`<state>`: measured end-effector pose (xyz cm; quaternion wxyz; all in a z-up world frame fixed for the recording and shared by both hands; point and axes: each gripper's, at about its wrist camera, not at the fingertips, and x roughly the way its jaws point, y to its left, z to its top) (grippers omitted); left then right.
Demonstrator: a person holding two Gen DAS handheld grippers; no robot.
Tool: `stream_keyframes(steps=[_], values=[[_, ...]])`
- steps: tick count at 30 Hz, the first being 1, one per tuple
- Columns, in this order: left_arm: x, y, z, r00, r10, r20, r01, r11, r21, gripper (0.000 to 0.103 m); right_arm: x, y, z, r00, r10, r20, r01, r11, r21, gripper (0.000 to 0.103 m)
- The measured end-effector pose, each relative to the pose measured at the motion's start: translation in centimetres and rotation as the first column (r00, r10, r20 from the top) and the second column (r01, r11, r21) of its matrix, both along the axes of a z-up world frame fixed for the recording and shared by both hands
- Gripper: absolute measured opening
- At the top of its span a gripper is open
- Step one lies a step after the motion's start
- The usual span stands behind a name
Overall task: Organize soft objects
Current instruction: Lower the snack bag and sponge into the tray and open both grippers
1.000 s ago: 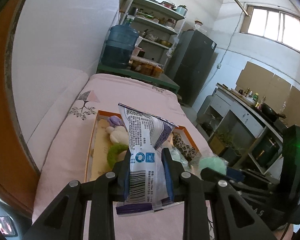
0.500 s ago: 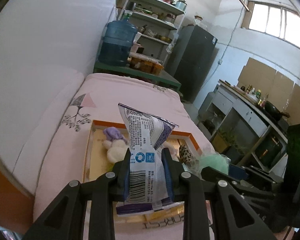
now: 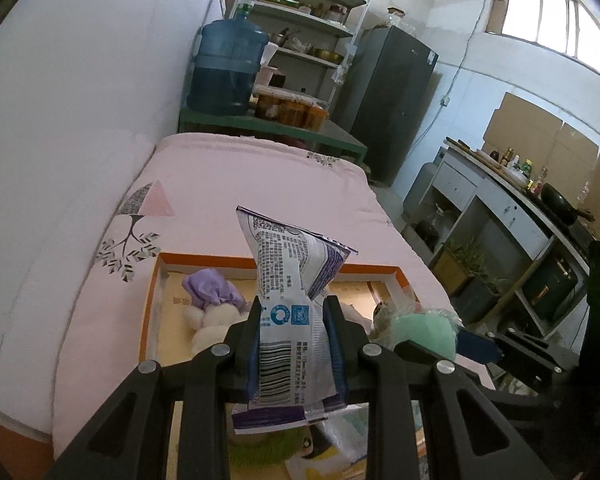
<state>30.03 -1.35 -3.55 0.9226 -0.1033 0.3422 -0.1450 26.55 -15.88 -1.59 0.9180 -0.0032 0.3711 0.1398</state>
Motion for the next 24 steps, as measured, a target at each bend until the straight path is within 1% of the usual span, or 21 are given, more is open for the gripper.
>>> stream_keyframes(steps=[7,18,24], values=[[1.3,-0.7,-0.9,1.000,0.001,-0.021,0.000,1.000,0.008,0.028,1.1,-0.1,-0.7,1.000,-0.006,-0.004,0.006,1.000,-0.020,0.043],[2.6,-1.7,-2.0,0.999,0.001,-0.043,0.001,1.000,0.029,0.028,2.1,-0.4,-1.7,1.000,-0.007,-0.022,0.007,1.000,-0.021,0.043],[3.4,-2.0,-3.2,0.997,-0.008,-0.074,0.011,0.999,0.038,0.028,2.6,-0.7,-2.6,0.999,-0.012,-0.038,0.011,1.000,-0.021,0.043]])
